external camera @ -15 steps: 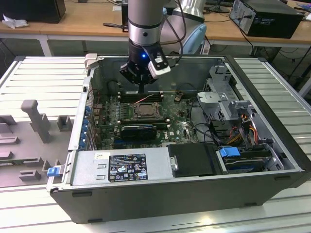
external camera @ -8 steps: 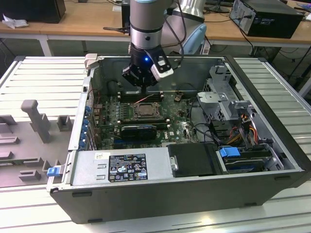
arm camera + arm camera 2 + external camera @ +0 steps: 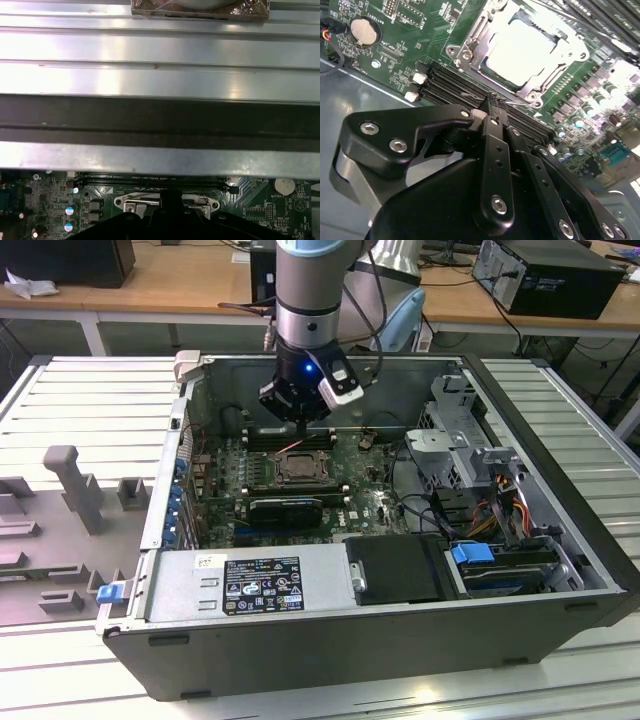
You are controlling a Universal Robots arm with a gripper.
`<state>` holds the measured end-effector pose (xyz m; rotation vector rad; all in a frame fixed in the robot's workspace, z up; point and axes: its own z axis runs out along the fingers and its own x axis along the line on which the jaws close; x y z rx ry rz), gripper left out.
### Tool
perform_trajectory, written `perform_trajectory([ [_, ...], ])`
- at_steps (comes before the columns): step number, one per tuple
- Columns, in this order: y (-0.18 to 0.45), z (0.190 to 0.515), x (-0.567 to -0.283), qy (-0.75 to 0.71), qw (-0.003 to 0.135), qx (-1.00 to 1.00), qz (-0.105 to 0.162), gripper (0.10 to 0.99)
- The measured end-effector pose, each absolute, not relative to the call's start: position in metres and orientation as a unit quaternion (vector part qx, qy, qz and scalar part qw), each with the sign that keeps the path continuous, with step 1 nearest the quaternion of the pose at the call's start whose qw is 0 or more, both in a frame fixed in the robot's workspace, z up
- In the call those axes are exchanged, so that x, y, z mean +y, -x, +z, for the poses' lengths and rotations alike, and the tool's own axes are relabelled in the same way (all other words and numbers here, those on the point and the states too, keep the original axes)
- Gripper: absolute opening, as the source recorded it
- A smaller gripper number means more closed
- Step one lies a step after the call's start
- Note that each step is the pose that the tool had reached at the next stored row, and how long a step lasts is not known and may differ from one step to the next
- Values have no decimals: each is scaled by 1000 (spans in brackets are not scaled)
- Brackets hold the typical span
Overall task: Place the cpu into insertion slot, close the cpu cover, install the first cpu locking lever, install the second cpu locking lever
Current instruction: 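Install the first cpu locking lever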
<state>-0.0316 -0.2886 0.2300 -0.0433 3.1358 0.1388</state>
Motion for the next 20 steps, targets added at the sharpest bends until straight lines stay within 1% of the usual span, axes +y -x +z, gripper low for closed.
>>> perform_trajectory([
  [13, 18, 210, -284, 19, 1, 999, 44, 106],
  [20, 17, 205, -284, 20, 1, 999, 43, 106],
])
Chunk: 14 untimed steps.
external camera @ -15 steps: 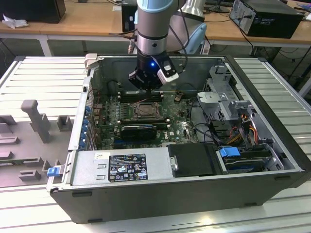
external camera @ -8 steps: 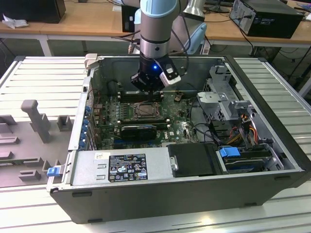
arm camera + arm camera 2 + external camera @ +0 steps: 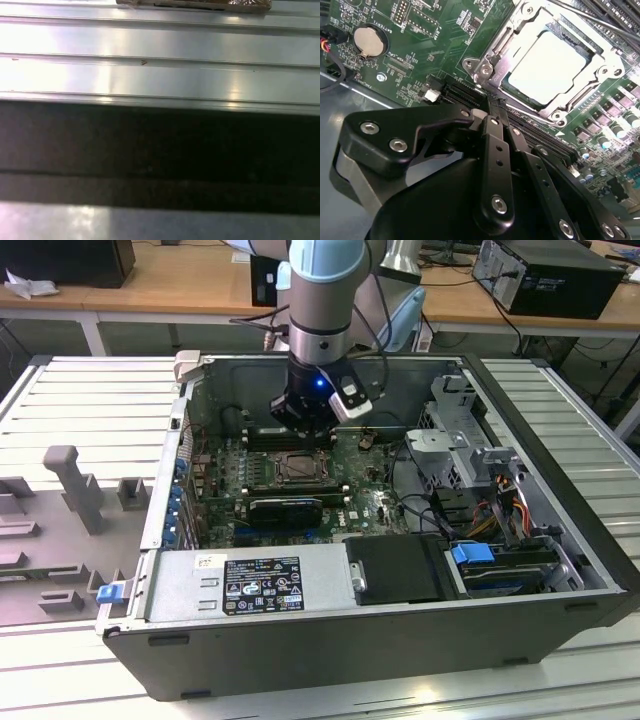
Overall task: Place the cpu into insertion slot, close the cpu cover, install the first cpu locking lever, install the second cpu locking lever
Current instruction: 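Install the first cpu locking lever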
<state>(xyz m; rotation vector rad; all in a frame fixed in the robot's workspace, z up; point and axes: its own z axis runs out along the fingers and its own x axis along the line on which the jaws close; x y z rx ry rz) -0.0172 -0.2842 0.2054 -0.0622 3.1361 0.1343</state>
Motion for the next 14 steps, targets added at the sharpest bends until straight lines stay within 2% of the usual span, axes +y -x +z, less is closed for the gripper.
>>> perform_trajectory([
  [6, 17, 201, -284, 20, 1, 999, 32, 106],
  [11, 17, 202, -284, 20, 1, 999, 43, 106],
  [14, 17, 213, -284, 20, 1, 999, 43, 106],
])
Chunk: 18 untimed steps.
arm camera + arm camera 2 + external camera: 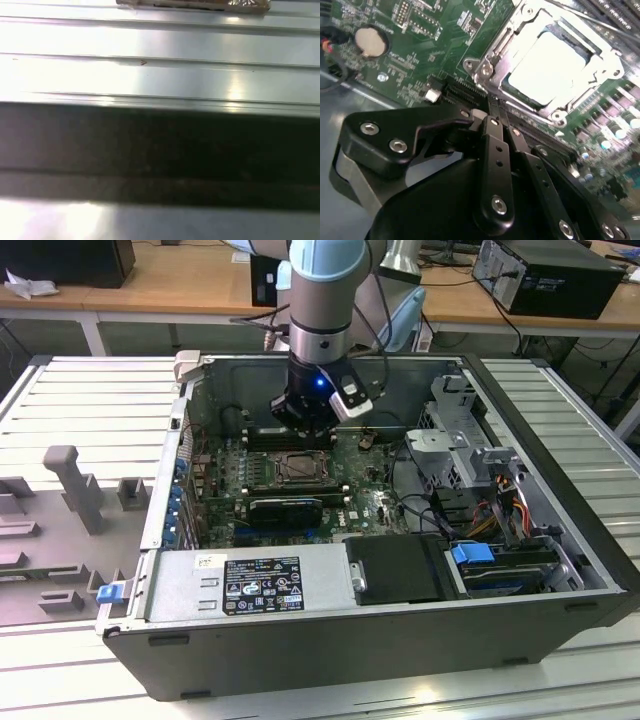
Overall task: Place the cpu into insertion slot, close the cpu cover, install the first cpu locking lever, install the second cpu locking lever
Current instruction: 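Install the first cpu locking lever, then install the second cpu locking lever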
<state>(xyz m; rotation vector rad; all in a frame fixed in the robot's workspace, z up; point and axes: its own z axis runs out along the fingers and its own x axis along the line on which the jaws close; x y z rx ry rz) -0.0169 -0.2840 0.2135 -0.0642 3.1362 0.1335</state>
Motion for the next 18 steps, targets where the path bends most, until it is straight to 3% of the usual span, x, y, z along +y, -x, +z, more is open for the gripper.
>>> perform_trajectory([
  [18, 17, 218, -299, 20, 1, 999, 42, 106],
])
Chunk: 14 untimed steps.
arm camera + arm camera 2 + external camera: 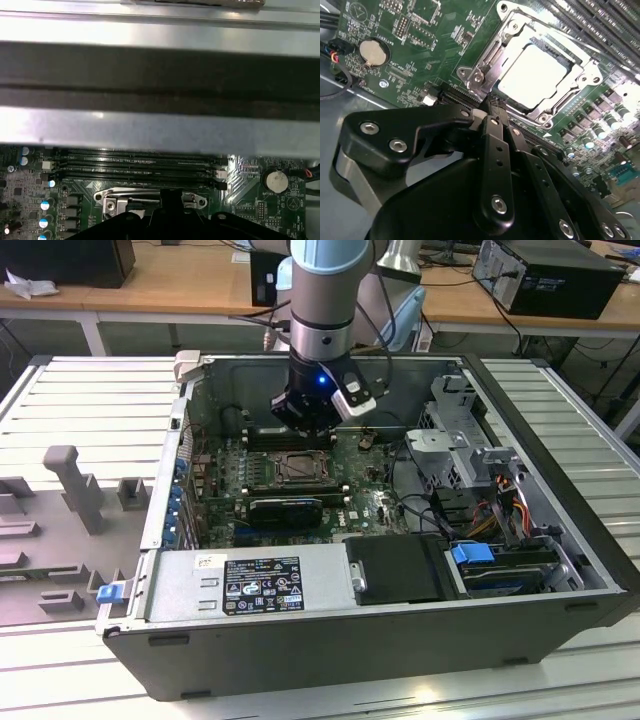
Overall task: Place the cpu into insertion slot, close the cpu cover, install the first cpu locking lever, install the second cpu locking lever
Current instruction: 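Install the second cpu locking lever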
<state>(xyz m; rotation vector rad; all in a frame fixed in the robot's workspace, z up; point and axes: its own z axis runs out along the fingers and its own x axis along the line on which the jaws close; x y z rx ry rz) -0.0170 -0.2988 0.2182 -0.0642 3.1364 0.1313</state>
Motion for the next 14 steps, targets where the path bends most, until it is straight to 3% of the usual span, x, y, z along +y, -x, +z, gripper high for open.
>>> perform_trajectory([
  [9, 17, 219, -314, 20, 1, 999, 39, 106],
  [14, 17, 235, -315, 20, 1, 999, 39, 106],
])
